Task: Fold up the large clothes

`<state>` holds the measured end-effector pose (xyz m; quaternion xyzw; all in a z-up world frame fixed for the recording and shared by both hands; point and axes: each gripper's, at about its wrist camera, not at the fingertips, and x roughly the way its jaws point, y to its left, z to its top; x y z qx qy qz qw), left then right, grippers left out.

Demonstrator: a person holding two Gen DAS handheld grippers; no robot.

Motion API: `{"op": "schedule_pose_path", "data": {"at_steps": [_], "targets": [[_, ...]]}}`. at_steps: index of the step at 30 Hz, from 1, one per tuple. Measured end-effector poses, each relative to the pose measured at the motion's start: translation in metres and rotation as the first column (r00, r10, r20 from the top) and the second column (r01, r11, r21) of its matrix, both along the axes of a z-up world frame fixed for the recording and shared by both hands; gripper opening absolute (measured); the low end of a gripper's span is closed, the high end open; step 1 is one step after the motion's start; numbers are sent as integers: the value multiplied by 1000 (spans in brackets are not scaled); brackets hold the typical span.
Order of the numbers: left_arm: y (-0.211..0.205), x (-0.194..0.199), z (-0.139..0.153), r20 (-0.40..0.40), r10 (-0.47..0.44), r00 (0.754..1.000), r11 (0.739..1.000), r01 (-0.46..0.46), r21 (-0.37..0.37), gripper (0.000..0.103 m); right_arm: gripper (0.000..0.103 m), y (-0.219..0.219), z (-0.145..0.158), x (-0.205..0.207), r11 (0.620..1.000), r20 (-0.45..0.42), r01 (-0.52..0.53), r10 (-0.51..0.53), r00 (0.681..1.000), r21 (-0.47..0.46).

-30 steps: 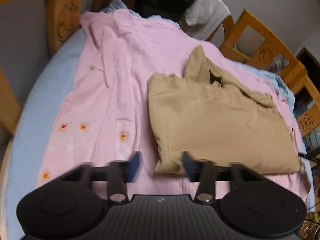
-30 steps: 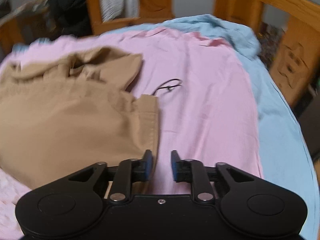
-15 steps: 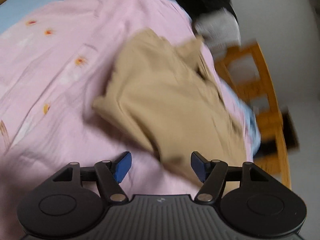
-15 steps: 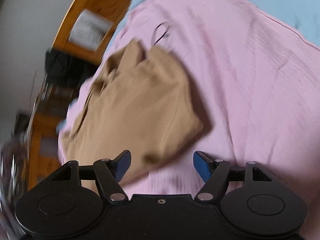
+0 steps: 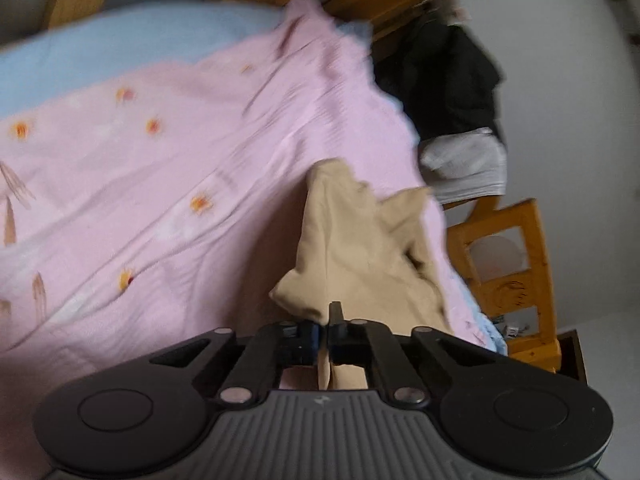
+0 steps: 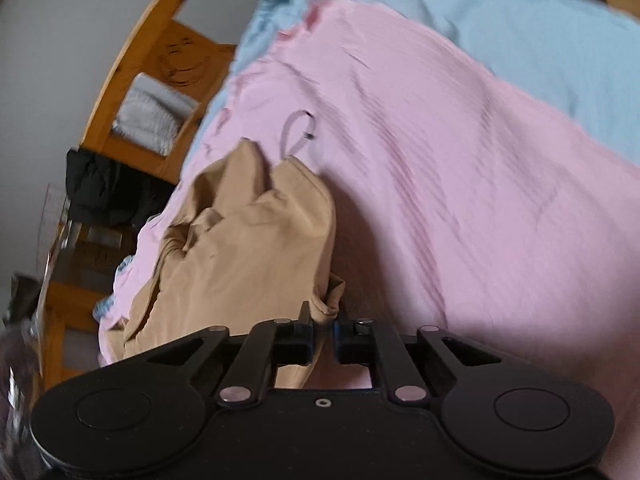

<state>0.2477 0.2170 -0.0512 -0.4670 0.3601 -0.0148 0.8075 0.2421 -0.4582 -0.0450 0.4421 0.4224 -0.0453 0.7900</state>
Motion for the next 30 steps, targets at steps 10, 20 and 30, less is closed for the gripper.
{"op": "schedule_pose_path", "data": {"at_steps": [10, 20, 30], "targets": [[-4, -70, 9, -21, -66, 998, 995, 68, 74, 1, 4, -3, 36, -58, 989, -9, -85, 84, 996, -118], [0, -69, -5, -74, -85, 994, 990, 93, 106, 51, 32, -3, 46, -71, 922, 2, -125, 135, 991, -367], [-23, -71, -17, -88, -118, 989, 991, 123, 59, 60, 33, 128, 85, 34, 534, 88, -412, 682, 726, -738]]}}
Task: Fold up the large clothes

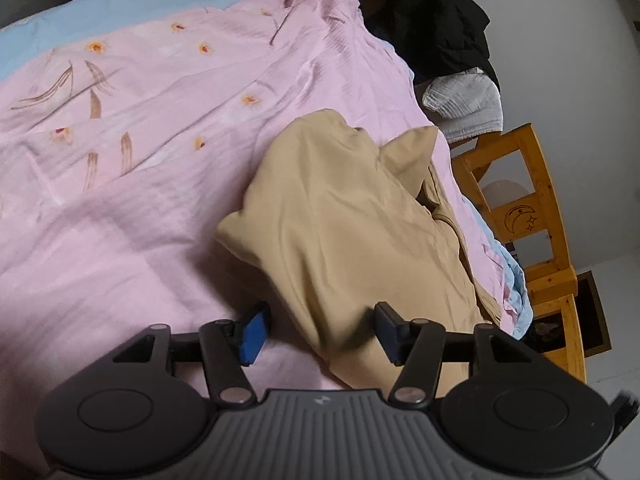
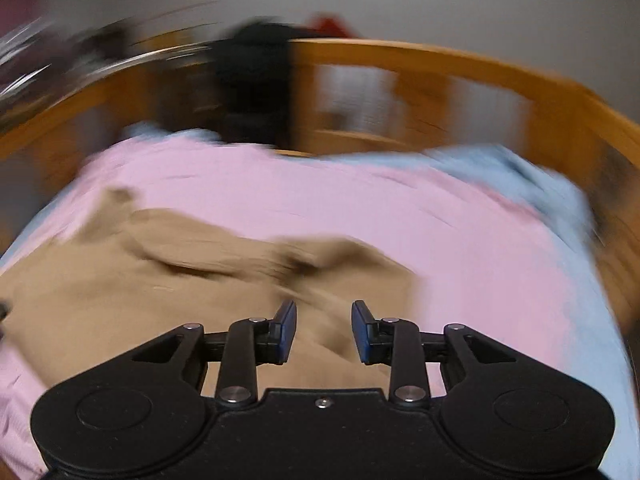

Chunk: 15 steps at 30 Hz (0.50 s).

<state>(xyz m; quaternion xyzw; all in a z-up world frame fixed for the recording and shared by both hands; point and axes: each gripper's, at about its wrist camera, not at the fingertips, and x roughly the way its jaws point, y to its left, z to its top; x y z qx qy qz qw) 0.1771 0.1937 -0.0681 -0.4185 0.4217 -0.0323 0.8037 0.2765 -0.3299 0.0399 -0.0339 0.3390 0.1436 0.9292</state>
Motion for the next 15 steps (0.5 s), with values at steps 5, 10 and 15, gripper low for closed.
{"op": "schedule_pose_path", "data": {"at_steps": [5, 10, 15], "targets": [[5, -1, 1, 2, 95, 995, 995, -95, 11, 52, 34, 86, -16, 47, 981, 43, -189, 191, 981, -49], [9, 0, 1, 9, 119, 993, 993, -119, 27, 44, 32, 129, -65, 75, 964, -63, -204, 196, 979, -168], [10, 1, 1, 14, 107, 994, 993, -107, 52, 41, 25, 152, -91, 60, 918, -24, -244, 249, 968, -313]]}}
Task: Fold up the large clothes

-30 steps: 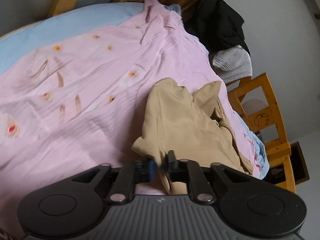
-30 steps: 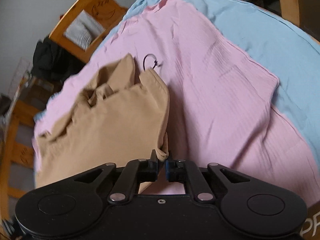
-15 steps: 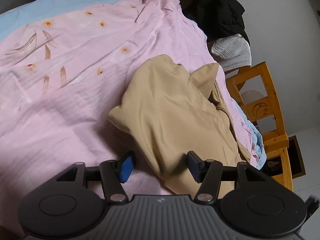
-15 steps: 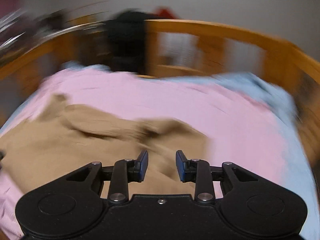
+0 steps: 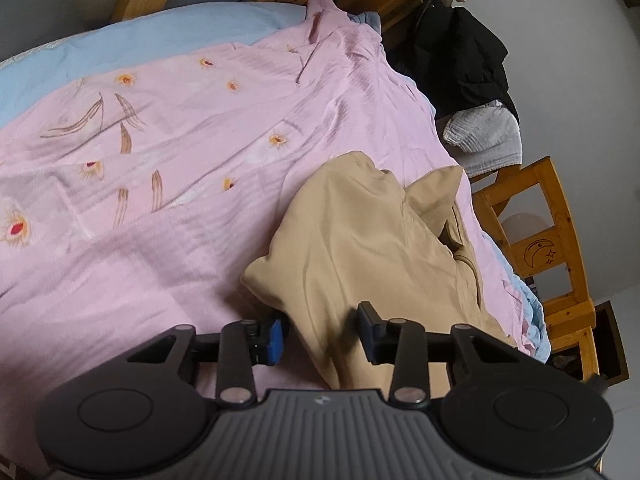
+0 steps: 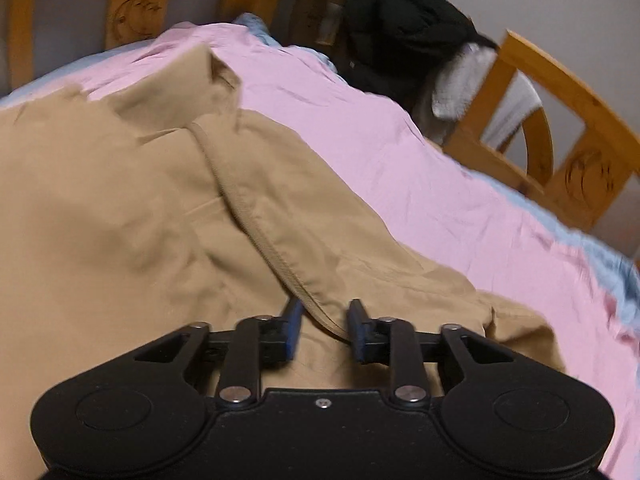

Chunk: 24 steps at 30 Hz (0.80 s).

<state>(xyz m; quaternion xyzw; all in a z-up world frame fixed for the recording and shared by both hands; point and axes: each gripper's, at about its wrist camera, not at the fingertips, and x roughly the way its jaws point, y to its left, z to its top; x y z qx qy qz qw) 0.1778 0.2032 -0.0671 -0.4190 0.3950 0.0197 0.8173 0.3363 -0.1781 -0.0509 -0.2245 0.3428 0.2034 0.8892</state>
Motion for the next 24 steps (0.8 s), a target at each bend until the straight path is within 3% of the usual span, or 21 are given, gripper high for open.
{"op": "schedule_pose_path", "data": {"at_steps": [3, 7, 12, 17, 19, 22, 24], "targets": [[1, 0, -1, 4, 0, 1000, 1000, 0, -10, 40, 26, -13, 22, -16, 997, 43, 35, -39, 998, 73], [2, 1, -1, 4, -10, 1000, 1000, 10, 3, 41, 26, -21, 45, -67, 995, 93, 11, -21, 995, 102], [1, 2, 0, 10, -19, 1000, 1000, 19, 9, 35, 24, -18, 19, -122, 999, 54, 14, -17, 998, 43], [-3, 5, 4, 26, -37, 999, 998, 36, 45, 32, 22, -4, -8, -126, 999, 88, -23, 27, 996, -43], [-4, 4, 6, 27, -35, 999, 998, 34, 52, 30, 23, -8, 0, -123, 1000, 83, -17, 17, 996, -9], [-5, 2, 9, 34, -37, 999, 997, 34, 69, 21, 23, -20, 16, -129, 998, 115, 35, -41, 993, 51], [-10, -1, 15, 45, -32, 998, 993, 26, 114, 5, 26, -25, 23, -141, 997, 121, 38, -47, 992, 73]]}}
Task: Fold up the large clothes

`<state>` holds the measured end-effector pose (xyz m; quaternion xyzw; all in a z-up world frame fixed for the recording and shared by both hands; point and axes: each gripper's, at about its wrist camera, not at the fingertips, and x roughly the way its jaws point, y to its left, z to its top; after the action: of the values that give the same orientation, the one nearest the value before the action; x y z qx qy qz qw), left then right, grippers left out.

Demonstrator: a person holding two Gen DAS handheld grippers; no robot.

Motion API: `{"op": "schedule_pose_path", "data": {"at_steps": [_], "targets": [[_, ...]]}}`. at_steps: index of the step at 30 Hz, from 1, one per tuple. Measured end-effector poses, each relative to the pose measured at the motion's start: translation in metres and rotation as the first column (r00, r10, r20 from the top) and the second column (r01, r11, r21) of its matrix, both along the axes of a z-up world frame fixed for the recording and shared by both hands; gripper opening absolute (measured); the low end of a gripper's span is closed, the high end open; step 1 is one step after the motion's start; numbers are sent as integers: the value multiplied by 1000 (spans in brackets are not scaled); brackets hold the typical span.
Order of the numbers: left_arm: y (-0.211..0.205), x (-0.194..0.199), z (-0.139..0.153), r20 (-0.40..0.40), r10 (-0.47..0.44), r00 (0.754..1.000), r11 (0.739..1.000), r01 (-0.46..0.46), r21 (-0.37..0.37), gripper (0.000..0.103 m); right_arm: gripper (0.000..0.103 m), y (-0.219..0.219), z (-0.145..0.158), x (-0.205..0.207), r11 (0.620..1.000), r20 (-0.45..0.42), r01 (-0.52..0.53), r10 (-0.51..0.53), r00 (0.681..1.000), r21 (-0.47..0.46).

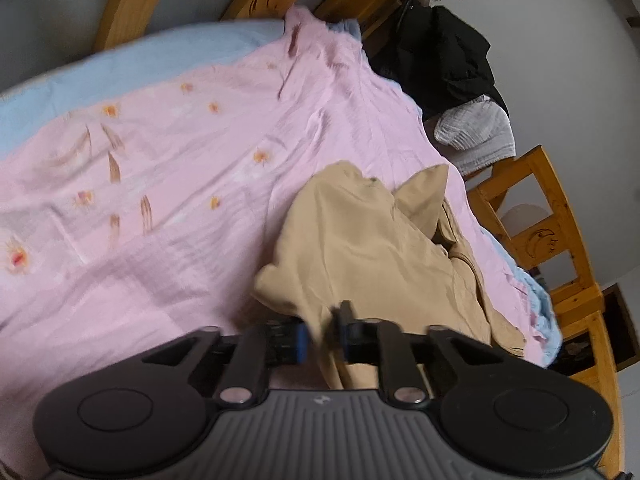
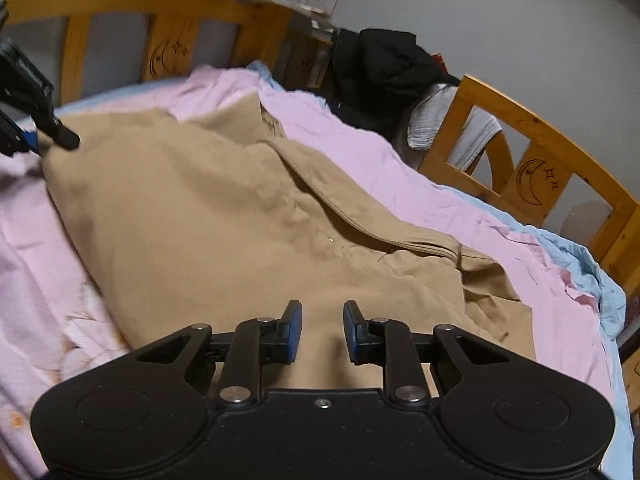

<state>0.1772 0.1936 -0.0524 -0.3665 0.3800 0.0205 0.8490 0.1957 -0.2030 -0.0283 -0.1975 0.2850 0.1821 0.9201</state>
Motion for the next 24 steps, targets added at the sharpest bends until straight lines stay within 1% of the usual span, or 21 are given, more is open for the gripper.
{"op": "schedule_pose_path", "data": {"at_steps": [2, 3, 5, 7, 10, 11, 13, 14, 16, 17, 18, 19, 20, 21, 22, 24], "targets": [[-11, -1, 10, 33, -11, 999, 998, 9, 62, 3, 26, 2, -3, -7, 1000, -34, -27, 27, 999, -3], [-19, -2, 18, 53, -27, 998, 994, 21, 106, 2, 26, 4, -8, -10, 999, -42, -36, 36, 998, -11], [-34, -6, 36, 111, -71, 991, 984, 51, 170, 1, 25, 9, -16, -11, 999, -57, -45, 43, 997, -30], [-47, -7, 55, 164, -125, 978, 976, 91, 198, 1, 25, 9, -24, -9, 998, -58, -50, 48, 997, -32], [-69, -6, 86, 247, -239, 939, 956, 183, 231, 1, 24, 10, -28, -6, 998, -65, -62, 60, 996, -27], [-77, -4, 95, 270, -278, 922, 947, 216, 239, 1, 24, 8, -27, -5, 998, -76, -57, 56, 996, -10], [-97, 3, 114, 304, -374, 876, 917, 300, 264, 1, 24, -1, -23, 1, 998, -117, -29, 36, 992, 63], [-107, 7, 123, 308, -424, 851, 895, 343, 284, 1, 24, -7, -22, 4, 995, -140, -15, 29, 990, 101], [-132, 16, 141, 300, -542, 785, 828, 438, 349, 0, 24, -21, -17, 11, 983, -189, 15, 20, 982, 184], [-145, 20, 150, 287, -598, 749, 787, 478, 391, 0, 24, -29, -13, 14, 971, -212, 44, 8, 977, 237], [-161, 26, 159, 263, -661, 703, 732, 527, 431, 0, 24, -40, -6, 16, 951, -235, 85, -13, 972, 297], [-173, 30, 165, 243, -702, 670, 693, 561, 454, 0, 24, -52, 1, 18, 927, -256, 133, -42, 966, 350], [-189, 36, 172, 210, -751, 626, 637, 604, 478, 0, 24, -62, 7, 19, 901, -272, 178, -70, 960, 395], [-203, 40, 176, 181, -786, 592, 593, 636, 494, 0, 25, -76, 15, 21, 865, -289, 229, -102, 952, 447], [-219, 44, 180, 148, -820, 553, 542, 668, 509, 0, 26, -91, 22, 21, 825, -303, 274, -132, 944, 494], [-249, 49, 183, 88, -873, 480, 450, 721, 527, 0, 26, -117, 37, 20, 747, -323, 330, -162, 932, 578]]}}
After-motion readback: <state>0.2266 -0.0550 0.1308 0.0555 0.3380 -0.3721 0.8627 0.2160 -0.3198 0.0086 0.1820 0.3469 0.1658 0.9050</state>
